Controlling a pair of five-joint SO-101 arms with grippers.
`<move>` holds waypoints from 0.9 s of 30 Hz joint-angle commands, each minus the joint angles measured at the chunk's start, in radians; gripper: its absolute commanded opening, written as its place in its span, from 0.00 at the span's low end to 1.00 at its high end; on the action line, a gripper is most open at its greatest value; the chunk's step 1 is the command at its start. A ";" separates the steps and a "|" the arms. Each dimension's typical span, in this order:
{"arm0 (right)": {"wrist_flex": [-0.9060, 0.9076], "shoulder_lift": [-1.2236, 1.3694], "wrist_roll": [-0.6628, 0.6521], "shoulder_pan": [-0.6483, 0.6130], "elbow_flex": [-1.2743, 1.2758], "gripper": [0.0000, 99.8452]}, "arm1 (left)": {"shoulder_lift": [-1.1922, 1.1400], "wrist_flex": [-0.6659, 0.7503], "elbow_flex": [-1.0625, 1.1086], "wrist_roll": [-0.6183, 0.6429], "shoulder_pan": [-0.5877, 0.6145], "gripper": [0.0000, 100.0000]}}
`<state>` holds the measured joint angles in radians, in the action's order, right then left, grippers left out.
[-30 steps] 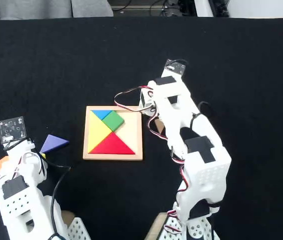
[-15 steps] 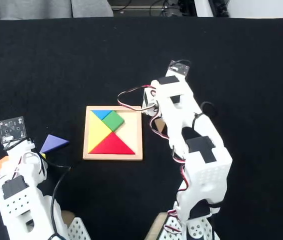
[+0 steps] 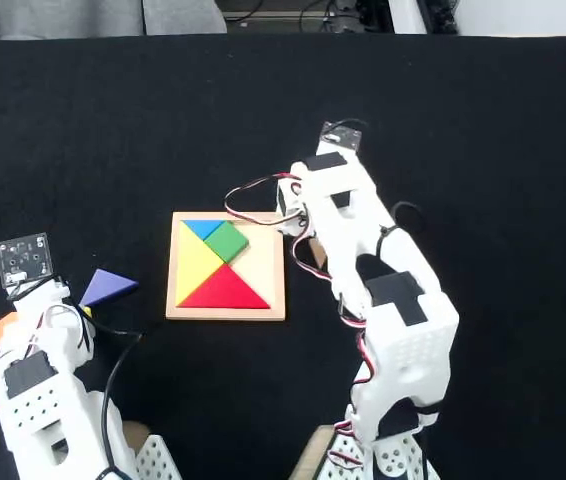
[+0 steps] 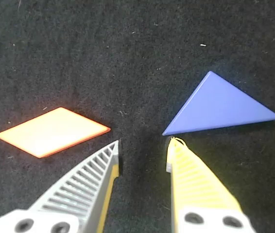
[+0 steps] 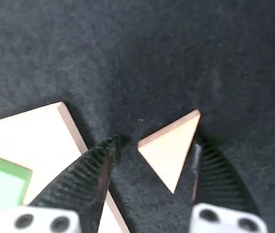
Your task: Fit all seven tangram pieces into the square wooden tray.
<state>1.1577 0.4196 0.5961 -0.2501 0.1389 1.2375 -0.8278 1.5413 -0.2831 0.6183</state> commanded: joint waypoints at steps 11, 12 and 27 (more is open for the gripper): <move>0.002 0.007 -0.008 -0.014 -0.024 0.14 | 0.009 0.011 -0.008 0.003 -0.005 0.17; 0.002 0.007 -0.008 -0.014 -0.024 0.14 | 0.009 0.011 -0.008 0.003 -0.005 0.17; 0.074 -0.073 -0.129 -0.021 -0.067 0.02 | 0.009 0.012 -0.008 0.003 -0.005 0.17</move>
<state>1.1792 0.4181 0.5577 -0.2424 0.1419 1.2375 -0.8278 1.5413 -0.2831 0.6183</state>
